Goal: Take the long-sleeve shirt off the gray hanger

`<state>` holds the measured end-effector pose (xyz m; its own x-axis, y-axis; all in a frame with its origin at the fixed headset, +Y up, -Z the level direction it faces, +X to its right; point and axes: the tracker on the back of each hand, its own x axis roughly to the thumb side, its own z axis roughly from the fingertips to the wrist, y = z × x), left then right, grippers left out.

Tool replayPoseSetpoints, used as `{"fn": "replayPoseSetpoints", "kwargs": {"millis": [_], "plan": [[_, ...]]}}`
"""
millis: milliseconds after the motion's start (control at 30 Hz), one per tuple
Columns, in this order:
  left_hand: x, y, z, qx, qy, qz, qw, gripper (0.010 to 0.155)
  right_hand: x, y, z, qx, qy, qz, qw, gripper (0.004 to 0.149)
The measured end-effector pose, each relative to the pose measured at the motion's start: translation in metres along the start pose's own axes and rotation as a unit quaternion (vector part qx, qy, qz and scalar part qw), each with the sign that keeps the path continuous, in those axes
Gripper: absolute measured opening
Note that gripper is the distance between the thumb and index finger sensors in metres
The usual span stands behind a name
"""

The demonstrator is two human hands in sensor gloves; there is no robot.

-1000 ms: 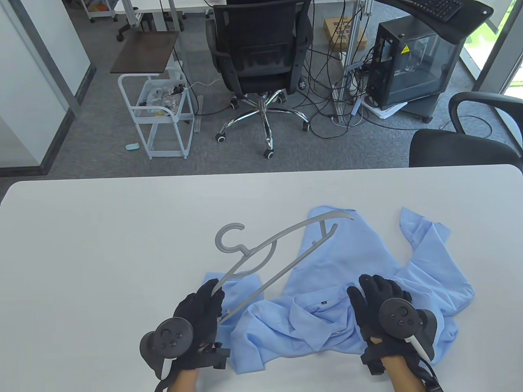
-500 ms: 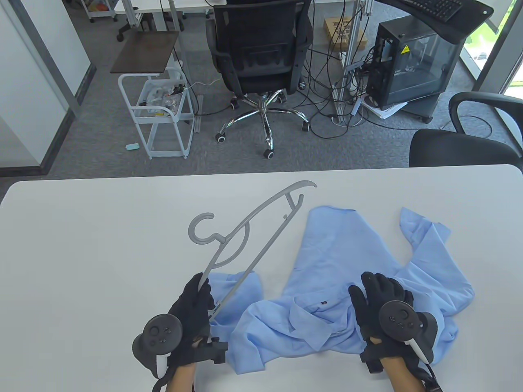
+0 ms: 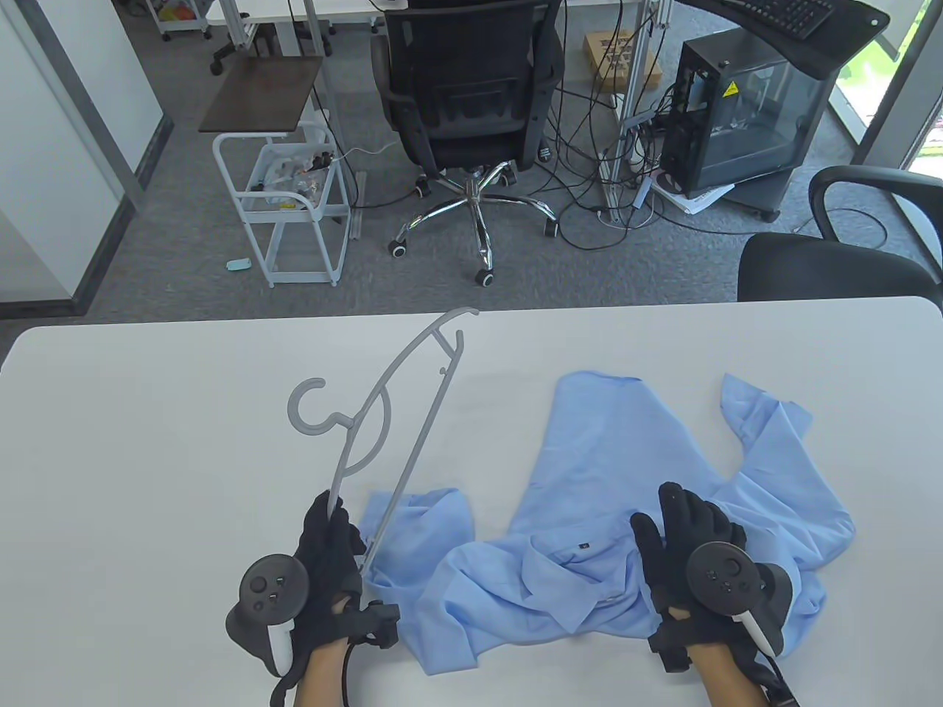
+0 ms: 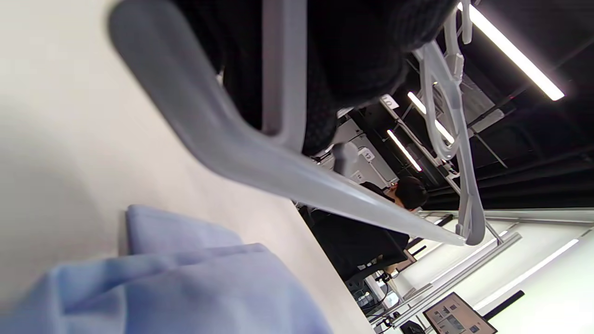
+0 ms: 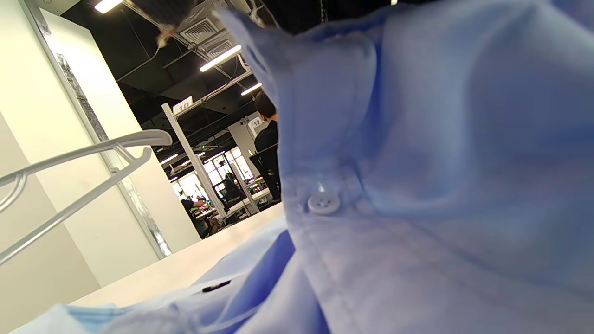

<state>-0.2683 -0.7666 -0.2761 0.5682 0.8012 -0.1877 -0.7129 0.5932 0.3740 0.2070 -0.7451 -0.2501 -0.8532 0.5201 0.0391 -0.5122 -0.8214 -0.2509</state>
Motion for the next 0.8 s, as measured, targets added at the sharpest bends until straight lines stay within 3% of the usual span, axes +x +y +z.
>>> {"fn": "replayPoseSetpoints", "kwargs": {"millis": [200,800], "plan": [[-0.012,-0.007,-0.006,-0.012,0.044,-0.038,0.998,0.052,0.000,0.001,-0.001,0.005,0.001,-0.002,1.000,0.071],[-0.032,-0.010,-0.015,-0.019,0.109,-0.047,0.993,0.053,0.000,0.000,-0.002,0.011,0.002,-0.003,1.000,0.070]]}}
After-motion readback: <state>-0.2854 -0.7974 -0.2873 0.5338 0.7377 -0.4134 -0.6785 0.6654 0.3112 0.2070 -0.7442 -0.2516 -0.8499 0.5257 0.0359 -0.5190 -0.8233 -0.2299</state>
